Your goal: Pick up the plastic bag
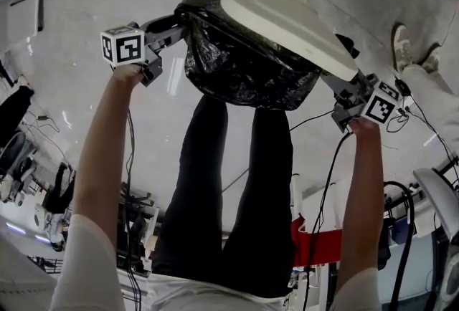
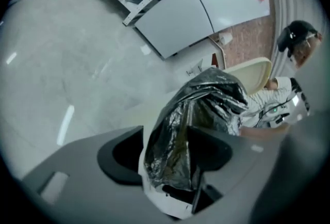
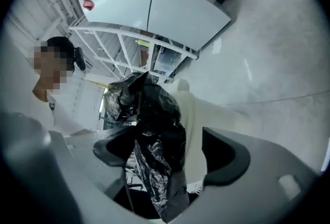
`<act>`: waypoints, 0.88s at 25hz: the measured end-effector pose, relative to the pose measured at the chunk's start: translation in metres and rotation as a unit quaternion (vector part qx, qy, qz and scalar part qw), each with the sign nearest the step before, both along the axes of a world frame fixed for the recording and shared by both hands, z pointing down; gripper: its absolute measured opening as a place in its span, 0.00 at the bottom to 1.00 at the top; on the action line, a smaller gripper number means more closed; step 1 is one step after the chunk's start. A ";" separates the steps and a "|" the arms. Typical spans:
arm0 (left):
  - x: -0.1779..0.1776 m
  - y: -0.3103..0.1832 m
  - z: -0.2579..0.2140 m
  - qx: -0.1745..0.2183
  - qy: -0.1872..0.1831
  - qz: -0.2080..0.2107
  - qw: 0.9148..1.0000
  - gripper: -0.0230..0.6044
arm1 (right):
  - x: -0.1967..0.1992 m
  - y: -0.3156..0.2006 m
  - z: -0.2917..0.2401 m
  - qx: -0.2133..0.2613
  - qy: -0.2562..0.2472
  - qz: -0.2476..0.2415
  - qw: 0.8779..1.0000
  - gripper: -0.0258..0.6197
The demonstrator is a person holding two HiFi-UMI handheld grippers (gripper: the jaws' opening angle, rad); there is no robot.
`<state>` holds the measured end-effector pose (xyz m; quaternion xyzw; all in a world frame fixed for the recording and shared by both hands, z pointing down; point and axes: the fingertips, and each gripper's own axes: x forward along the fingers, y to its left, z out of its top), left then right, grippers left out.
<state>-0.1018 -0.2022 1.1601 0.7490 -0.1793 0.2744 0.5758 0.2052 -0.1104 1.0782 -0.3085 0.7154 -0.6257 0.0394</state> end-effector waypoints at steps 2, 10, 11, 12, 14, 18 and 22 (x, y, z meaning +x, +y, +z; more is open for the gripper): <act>0.005 -0.001 0.005 -0.008 0.008 -0.012 1.000 0.38 | -0.004 -0.008 -0.001 0.010 -0.001 -0.001 1.000 0.56; -0.011 0.019 -0.012 -0.001 -0.019 -0.064 0.998 0.05 | -0.008 0.000 -0.010 -0.017 0.011 0.086 0.996 0.04; -0.013 0.022 -0.023 0.005 -0.027 -0.053 0.998 0.05 | -0.009 0.001 -0.017 -0.021 0.018 0.089 0.996 0.04; -0.014 0.026 -0.034 0.013 -0.036 -0.042 0.998 0.05 | -0.008 0.002 -0.024 -0.024 0.026 0.093 0.995 0.04; -0.015 0.033 -0.059 0.031 -0.052 -0.020 0.998 0.05 | -0.003 0.003 -0.042 -0.030 0.044 0.105 0.993 0.04; -0.014 0.043 -0.107 0.061 -0.071 -0.002 0.996 0.05 | 0.008 0.012 -0.065 -0.048 0.117 0.102 0.987 0.04; -0.012 0.047 -0.144 0.078 -0.078 -0.014 0.994 0.05 | 0.003 0.019 -0.087 -0.066 0.156 0.086 0.982 0.04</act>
